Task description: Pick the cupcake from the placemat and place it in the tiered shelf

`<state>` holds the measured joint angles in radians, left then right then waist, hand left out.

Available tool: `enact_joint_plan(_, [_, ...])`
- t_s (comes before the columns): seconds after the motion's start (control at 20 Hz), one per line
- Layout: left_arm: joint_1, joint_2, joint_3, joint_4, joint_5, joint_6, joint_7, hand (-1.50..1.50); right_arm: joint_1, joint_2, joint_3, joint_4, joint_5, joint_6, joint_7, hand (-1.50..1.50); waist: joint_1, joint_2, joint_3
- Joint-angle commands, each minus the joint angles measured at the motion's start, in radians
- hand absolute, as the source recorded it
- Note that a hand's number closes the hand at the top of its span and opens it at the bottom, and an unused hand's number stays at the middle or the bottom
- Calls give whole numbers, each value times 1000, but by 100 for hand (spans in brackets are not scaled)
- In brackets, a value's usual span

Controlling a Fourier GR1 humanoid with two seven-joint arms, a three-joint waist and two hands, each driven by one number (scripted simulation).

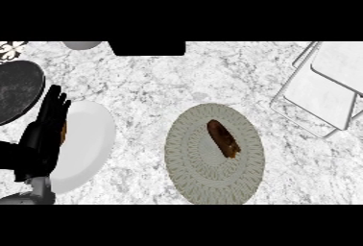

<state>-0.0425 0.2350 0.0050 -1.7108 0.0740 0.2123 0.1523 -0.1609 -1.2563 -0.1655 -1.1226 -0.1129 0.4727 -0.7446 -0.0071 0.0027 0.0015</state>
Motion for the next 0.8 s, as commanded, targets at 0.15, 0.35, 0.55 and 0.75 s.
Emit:
enact_joint_plan(0.15, [-62, -6, -2, 55, -7, -22, -5, 0, -173, 8, 32, 239, 30, 136, -118, 150, 38, 7, 0])
enact_joint_plan(0.35, [-34, -41, -29, 55, -49, 8, -39, 0, -237, 97, 83, 249, 46, 94, -62, 150, 36, 5, -1])
enact_joint_plan(0.55, [-61, -36, -36, 23, -39, -7, 6, 0, -410, 179, 146, 328, 103, 42, 21, 150, 61, 9, 0])
enact_joint_plan(0.75, [-93, -39, -14, 70, -35, -7, 19, 0, -482, 251, 163, 352, 128, 17, 44, 150, 38, 5, -1])
